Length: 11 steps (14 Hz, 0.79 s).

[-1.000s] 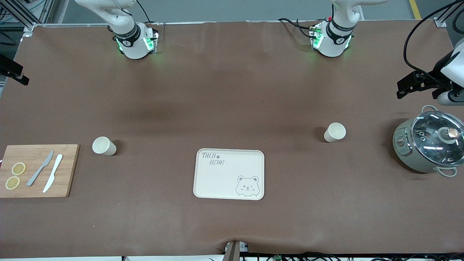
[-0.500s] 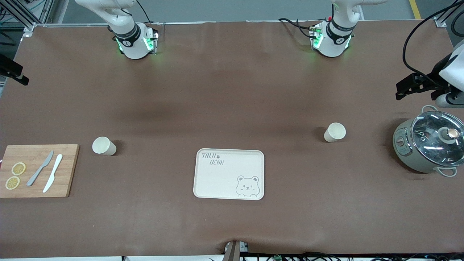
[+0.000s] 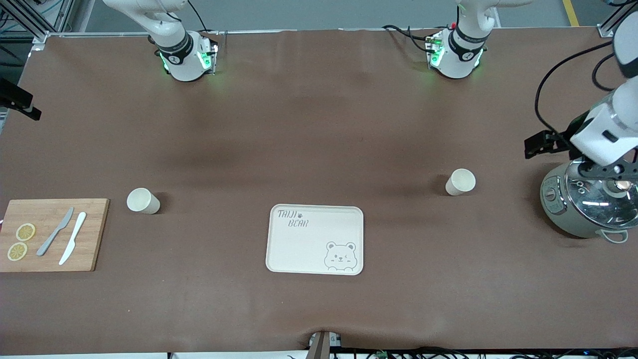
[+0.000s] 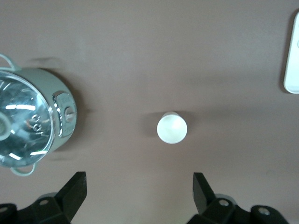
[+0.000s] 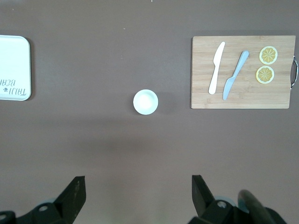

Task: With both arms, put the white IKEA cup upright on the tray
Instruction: 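Reach the right gripper and the left gripper toward the two white cups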

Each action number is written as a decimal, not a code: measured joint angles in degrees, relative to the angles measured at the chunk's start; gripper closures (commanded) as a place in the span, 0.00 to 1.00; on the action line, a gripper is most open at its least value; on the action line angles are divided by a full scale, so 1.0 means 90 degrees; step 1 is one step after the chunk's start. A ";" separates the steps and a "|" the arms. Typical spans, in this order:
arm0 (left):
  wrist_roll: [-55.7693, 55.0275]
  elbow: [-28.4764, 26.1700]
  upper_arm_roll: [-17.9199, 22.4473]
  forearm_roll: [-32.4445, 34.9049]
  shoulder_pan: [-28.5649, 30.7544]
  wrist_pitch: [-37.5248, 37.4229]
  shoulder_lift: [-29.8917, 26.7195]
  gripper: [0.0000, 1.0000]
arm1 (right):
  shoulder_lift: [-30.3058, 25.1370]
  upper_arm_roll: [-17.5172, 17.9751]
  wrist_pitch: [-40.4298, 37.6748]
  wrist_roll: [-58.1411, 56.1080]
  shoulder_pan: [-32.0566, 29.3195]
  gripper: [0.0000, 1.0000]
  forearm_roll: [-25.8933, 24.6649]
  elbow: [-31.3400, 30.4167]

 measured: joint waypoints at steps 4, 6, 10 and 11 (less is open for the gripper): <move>0.0000 -0.0807 0.0000 0.0000 0.0029 0.1019 0.0016 0.00 | 0.0250 -0.0012 0.0171 0.0000 -0.0008 0.00 -0.0024 -0.0008; 0.0000 -0.1319 0.0000 0.0000 0.0029 0.1659 -0.0021 0.00 | 0.0418 -0.0019 0.0182 0.0000 -0.0014 0.00 -0.0028 -0.0017; 0.0000 -0.2171 0.0000 0.0000 0.0032 0.2550 -0.0166 0.00 | 0.0841 -0.0023 0.0266 0.0000 -0.0019 0.00 -0.0030 0.0032; 0.0000 -0.2261 0.0000 0.0000 0.0032 0.2612 -0.0186 0.00 | 0.0883 -0.0023 0.0269 0.0001 -0.0019 0.00 -0.0030 0.0059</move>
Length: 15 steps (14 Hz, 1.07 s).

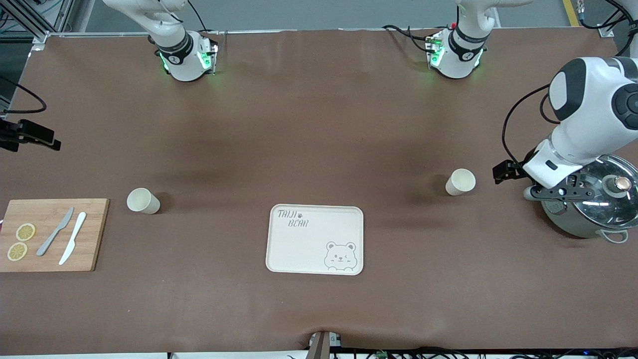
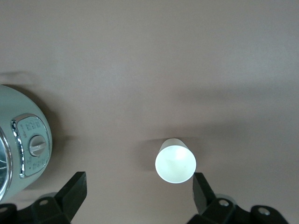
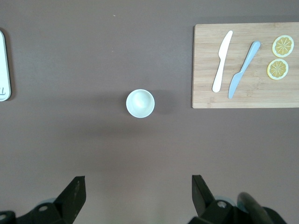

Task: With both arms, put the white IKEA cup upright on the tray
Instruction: 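Reach the right gripper and the left gripper toward the two white cups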

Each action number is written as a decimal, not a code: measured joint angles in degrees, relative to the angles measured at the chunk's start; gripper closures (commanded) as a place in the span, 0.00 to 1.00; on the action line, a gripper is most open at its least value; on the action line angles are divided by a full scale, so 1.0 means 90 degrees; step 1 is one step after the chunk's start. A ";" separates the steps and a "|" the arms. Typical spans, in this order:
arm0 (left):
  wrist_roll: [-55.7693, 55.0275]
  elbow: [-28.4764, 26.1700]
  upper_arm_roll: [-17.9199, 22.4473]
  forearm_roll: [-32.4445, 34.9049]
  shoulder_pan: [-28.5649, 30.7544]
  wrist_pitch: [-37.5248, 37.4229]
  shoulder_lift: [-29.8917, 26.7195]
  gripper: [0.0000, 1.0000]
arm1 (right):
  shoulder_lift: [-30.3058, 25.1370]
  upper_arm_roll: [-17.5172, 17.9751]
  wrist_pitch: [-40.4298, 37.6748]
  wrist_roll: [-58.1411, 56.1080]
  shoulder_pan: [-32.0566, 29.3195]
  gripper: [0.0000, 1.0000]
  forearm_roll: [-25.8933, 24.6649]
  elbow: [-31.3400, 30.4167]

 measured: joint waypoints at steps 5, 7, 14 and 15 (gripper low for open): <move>0.0000 -0.0780 0.0000 0.0000 0.0002 0.0878 -0.0040 0.00 | 0.0411 -0.0004 -0.0011 0.0006 -0.0077 0.00 0.0012 0.0001; 0.0000 -0.1107 0.0000 0.0000 0.0002 0.1174 -0.0039 0.00 | 0.0556 -0.0004 -0.0029 0.0006 -0.0122 0.00 0.0020 0.0000; 0.0000 -0.1744 0.0000 0.0000 0.0011 0.1224 -0.0040 0.18 | 0.1460 -0.0003 -0.0069 0.0023 -0.0163 0.00 0.0026 -0.0078; 0.0000 -0.1834 0.0001 0.0000 0.0014 0.1231 -0.0039 0.22 | 0.1652 -0.0003 0.0078 0.0023 -0.0170 0.00 0.0026 -0.0082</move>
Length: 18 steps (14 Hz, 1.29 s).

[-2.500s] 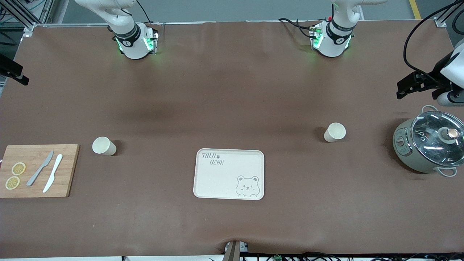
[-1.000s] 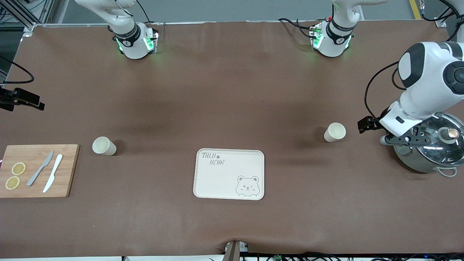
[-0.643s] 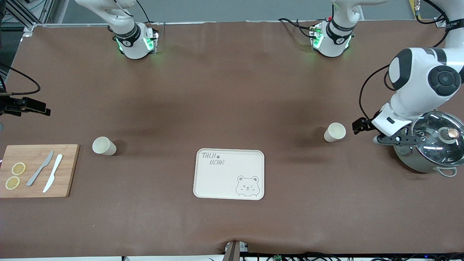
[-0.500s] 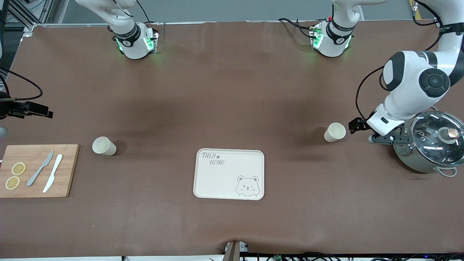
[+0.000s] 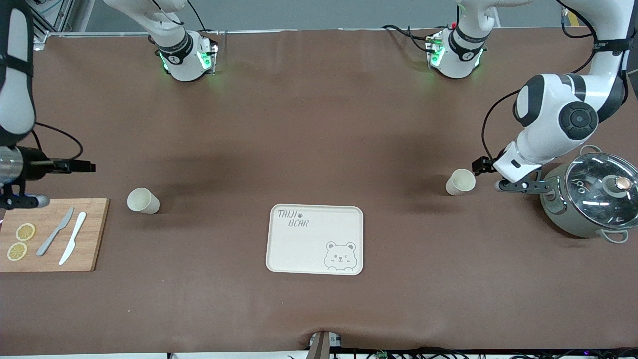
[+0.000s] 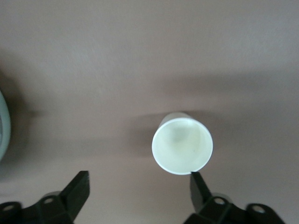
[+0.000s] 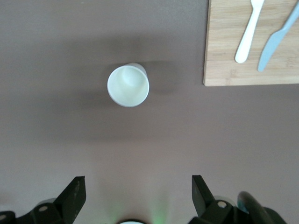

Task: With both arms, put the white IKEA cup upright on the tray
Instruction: 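Reach the right gripper and the left gripper toward the two white cups, then grasp one cup with the right gripper while the left gripper grasps the other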

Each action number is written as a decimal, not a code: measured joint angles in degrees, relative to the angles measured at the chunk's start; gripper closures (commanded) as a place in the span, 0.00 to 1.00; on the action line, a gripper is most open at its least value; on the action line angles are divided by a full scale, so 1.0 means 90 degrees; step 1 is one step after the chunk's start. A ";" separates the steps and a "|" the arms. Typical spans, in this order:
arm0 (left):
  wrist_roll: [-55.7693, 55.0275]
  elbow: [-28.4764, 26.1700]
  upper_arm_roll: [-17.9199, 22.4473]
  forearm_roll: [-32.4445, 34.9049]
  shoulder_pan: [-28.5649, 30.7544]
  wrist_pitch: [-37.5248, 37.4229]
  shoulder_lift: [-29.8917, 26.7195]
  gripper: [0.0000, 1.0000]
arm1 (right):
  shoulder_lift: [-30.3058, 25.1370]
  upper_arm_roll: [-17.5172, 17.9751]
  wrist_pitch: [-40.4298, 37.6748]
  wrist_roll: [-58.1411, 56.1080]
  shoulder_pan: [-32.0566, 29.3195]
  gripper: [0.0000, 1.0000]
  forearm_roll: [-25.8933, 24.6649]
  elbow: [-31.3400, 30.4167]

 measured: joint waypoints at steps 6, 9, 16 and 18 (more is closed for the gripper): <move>0.0000 -0.0153 0.0002 0.0000 0.0018 0.0028 0.0001 0.32 | 0.0454 -0.0002 0.1466 0.0015 -0.0029 0.00 0.0000 -0.0493; 0.0000 -0.0136 0.0000 0.0000 0.0011 0.0133 0.0053 0.32 | 0.0489 -0.0002 0.2649 0.0025 -0.0050 0.09 0.0004 -0.1297; 0.0000 -0.0032 -0.0027 0.0000 -0.0040 0.0401 0.0412 0.33 | 0.0497 0.0051 0.3777 0.0168 -0.0042 0.29 0.0237 -0.2213; 0.0000 -0.0030 -0.0027 -0.0004 -0.0038 0.0680 0.0614 0.33 | 0.0507 0.0053 0.4092 0.0172 -0.0042 0.44 0.0238 -0.2471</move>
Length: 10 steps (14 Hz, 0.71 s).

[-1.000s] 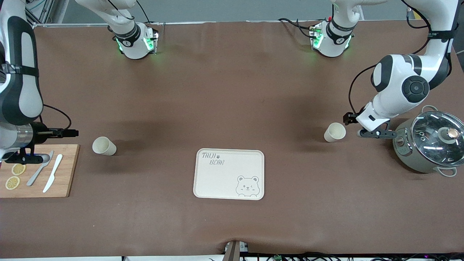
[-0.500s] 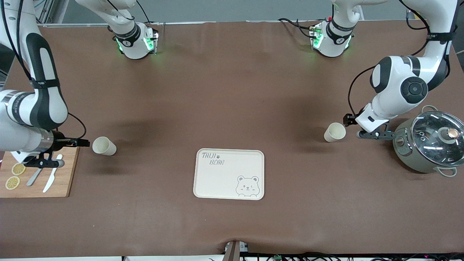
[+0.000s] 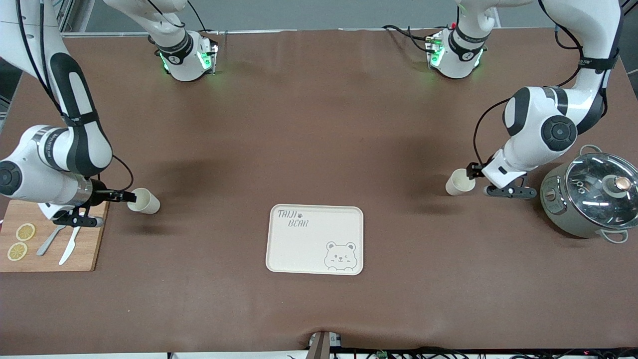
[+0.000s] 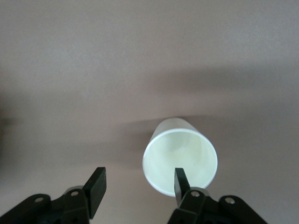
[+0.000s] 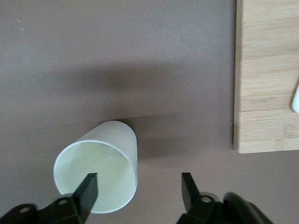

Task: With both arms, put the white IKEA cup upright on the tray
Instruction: 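Grasp one cup with the right gripper while the left gripper grasps the other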

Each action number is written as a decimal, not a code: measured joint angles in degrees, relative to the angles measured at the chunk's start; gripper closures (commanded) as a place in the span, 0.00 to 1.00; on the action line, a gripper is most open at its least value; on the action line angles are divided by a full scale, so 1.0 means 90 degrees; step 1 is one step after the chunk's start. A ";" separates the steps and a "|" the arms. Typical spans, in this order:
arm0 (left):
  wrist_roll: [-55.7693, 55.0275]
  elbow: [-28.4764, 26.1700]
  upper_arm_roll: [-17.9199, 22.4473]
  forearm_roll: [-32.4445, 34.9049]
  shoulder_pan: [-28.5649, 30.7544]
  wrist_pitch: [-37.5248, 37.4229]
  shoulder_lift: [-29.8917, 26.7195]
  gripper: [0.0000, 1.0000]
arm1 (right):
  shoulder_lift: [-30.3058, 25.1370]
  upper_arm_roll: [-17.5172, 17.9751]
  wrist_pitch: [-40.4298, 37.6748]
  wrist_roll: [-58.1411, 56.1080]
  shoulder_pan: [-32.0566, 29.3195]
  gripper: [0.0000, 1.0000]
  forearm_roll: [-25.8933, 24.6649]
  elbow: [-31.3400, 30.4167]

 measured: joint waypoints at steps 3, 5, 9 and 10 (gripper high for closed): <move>0.0000 0.0001 -0.0002 -0.0003 -0.0003 0.0117 0.0242 0.36 | 0.0068 0.0006 0.0065 0.0013 0.0000 0.67 0.0038 -0.0098; 0.0000 -0.0001 -0.0055 -0.0003 -0.0004 0.0119 0.0273 0.44 | 0.0122 0.0017 0.0066 0.0013 0.0001 0.95 0.0170 -0.0098; -0.0055 -0.0022 -0.0165 -0.0006 -0.0019 0.0115 0.0333 0.77 | 0.0150 0.0037 -0.0120 0.0014 0.0008 1.00 0.0224 -0.0089; -0.0065 -0.0029 -0.0189 -0.0006 -0.0021 0.0115 0.0368 0.77 | 0.0148 0.0042 -0.0230 0.0015 0.0013 1.00 0.0229 -0.0060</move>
